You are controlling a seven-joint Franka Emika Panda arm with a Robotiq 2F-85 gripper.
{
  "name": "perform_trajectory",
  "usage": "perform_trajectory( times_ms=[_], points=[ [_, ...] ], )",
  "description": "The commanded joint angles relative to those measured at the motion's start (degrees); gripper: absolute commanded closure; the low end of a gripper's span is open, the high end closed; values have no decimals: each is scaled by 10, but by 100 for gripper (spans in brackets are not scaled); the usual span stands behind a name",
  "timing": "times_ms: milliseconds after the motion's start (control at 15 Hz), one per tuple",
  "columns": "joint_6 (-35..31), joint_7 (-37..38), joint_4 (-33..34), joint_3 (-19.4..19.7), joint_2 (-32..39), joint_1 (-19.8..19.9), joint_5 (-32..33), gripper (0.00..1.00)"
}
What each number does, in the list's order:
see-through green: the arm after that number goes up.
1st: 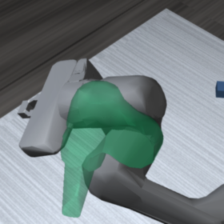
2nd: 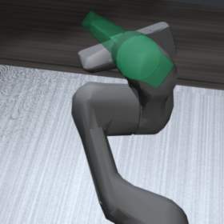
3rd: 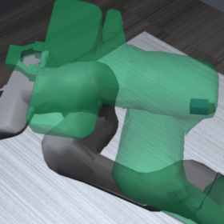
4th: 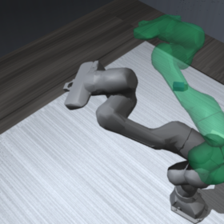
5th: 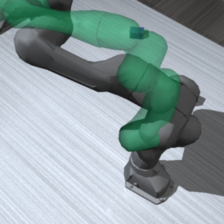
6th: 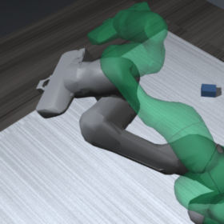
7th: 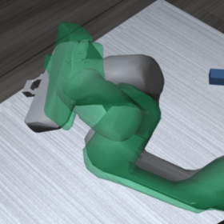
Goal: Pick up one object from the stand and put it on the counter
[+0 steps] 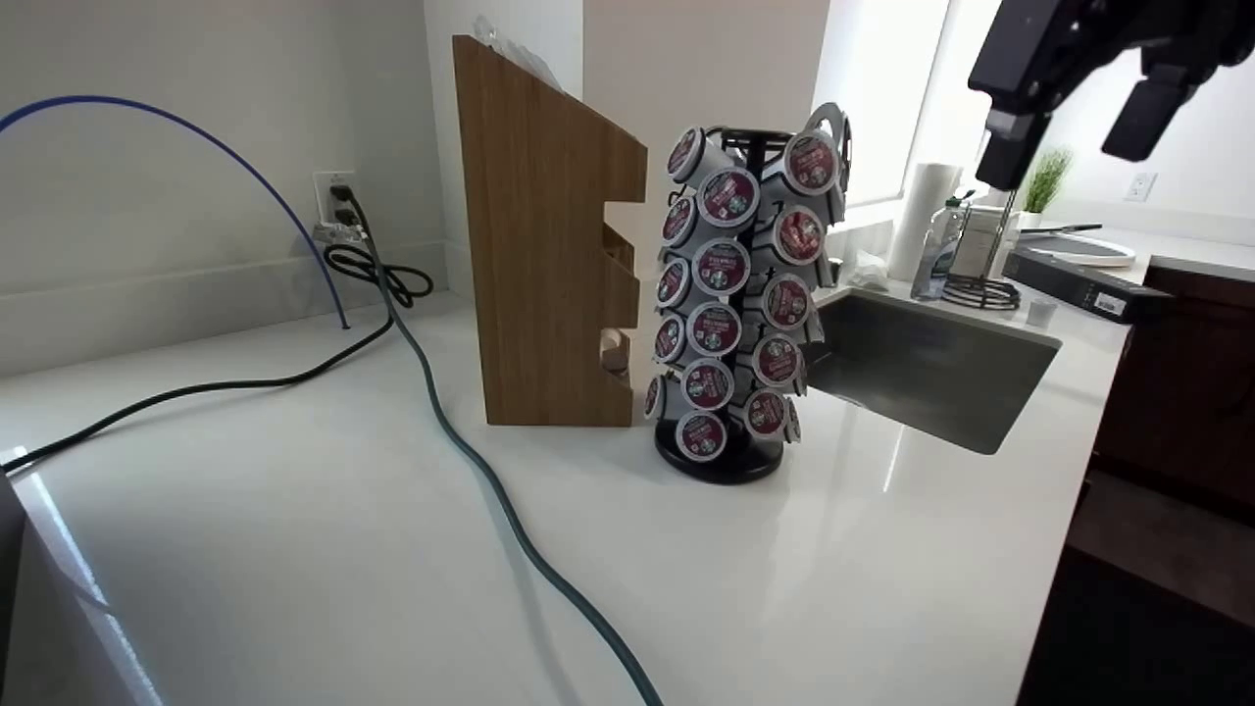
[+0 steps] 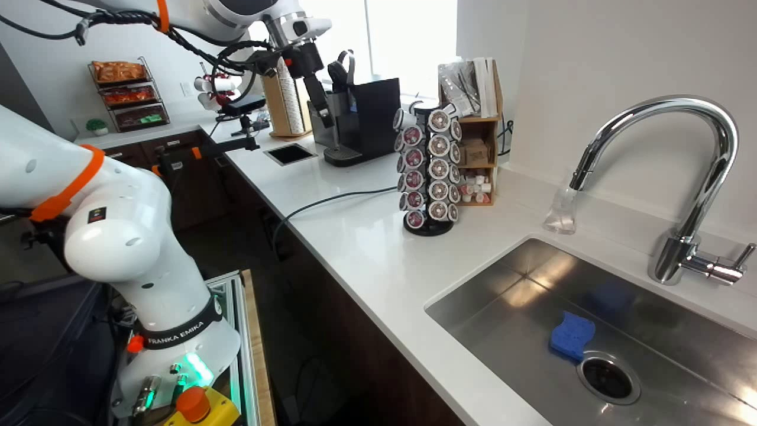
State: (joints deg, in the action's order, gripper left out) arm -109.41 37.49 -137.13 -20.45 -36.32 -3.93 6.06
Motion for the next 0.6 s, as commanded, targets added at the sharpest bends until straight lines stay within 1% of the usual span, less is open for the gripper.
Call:
perform_trajectory(
  times_ms=[0,400,467,533],
  points=[
    [-5,7,4,2,-4,2,10,0],
    [-7,14,6,1,-11,6,18,0],
    [-53,9,-2,11,-12,1,7,0],
    [-80,13,-6,7,-11,8,21,0]
  ],
)
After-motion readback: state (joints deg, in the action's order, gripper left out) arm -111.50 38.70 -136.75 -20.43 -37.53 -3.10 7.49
